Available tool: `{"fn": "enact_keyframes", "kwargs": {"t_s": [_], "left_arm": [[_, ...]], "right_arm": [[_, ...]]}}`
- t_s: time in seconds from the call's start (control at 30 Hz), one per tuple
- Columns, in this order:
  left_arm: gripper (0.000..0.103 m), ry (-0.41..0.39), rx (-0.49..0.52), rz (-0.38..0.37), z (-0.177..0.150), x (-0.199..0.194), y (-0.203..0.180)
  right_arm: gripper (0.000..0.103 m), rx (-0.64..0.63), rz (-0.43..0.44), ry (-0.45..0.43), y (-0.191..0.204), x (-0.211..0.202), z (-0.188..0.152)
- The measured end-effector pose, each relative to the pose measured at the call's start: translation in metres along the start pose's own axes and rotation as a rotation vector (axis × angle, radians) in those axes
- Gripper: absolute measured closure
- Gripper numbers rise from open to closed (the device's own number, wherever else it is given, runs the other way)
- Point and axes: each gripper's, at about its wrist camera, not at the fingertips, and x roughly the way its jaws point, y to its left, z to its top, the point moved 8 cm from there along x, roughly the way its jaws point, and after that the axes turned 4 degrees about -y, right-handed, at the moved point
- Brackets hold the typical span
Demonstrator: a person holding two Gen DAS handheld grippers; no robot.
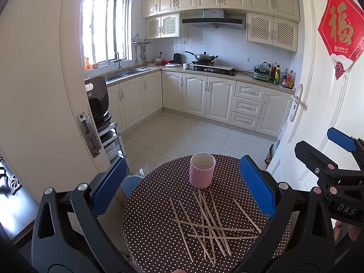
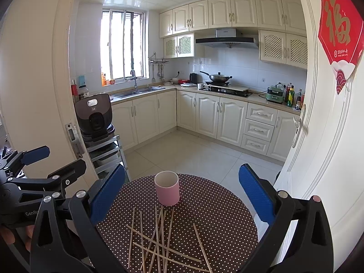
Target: Organize utensils
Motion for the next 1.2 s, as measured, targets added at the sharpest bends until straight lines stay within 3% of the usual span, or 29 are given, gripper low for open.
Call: {"fn": "enact_keyframes", "kwargs": {"t_s": [1.2], "left_arm": [[0.006, -0.005, -0.003, 0.002, 0.0010, 0.0002, -0.0001]], "right_arm": [[0.007, 0.000, -0.004, 0.010, -0.0027, 0.0008, 0.0014]]}}
